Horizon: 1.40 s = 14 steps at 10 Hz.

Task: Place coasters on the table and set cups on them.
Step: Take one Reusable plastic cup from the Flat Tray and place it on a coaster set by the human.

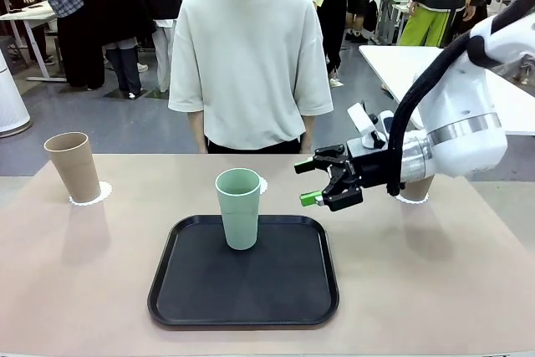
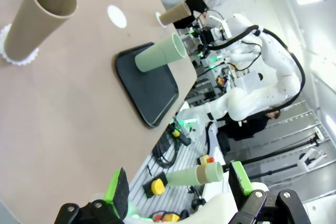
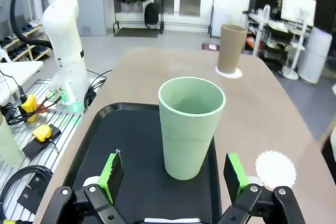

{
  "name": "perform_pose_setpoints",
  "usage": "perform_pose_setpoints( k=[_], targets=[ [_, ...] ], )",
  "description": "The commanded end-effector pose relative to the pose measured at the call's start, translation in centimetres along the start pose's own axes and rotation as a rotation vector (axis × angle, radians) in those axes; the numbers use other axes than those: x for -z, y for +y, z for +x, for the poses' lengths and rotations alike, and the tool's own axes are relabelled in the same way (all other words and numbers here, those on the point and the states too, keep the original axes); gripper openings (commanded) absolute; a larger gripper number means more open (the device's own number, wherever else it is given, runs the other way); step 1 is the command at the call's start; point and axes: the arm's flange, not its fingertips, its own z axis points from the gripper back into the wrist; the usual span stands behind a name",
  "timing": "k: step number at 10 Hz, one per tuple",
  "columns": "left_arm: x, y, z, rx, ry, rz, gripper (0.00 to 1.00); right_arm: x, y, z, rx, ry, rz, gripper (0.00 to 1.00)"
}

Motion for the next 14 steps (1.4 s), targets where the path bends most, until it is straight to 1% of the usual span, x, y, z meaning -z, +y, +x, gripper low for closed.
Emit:
perform_pose_setpoints(
  k=[1, 3, 4, 5, 6, 8, 11, 14],
  targets=[
    [-0.1, -0.2, 0.1, -0.017, -0.006, 0.013, 1.0, 1.5, -0.9, -3.1, 0.016, -0.028, 0.042, 1.0],
    [-0.1, -0.2, 0.1, -0.017, -0.006, 0.013, 1.0, 2.8, -1.3, -4.6, 0.069, -0.033, 0.086, 1.0],
    [-0.1, -0.2, 0.1, -0.017, -0.006, 0.013, 1.0, 3.0, -1.4, -4.8, 0.065, -0.036, 0.091, 1.0],
    [-0.1, -0.2, 0.1, -0.017, -0.006, 0.013, 1.0, 3.7, -1.5, -4.9, 0.057, -0.03, 0.084, 1.0],
    [-0.1, -0.2, 0.1, -0.017, -0.006, 0.013, 1.0, 4.5, -1.9, -5.5, 0.062, -0.006, 0.039, 1.0],
    [-0.1, -0.2, 0.1, -0.017, -0.006, 0.013, 1.0, 6.0, -2.1, -6.0, 0.08, 0.013, 0.026, 1.0],
    [-0.1, -0.2, 0.1, -0.017, -0.006, 0.013, 1.0, 7.6, -2.3, -5.8, 0.07, 0.021, 0.04, 1.0],
    [-0.1, -0.2, 0.1, -0.017, -0.006, 0.013, 1.0, 8.6, -2.4, -5.5, 0.055, 0.008, 0.032, 1.0]
  ],
)
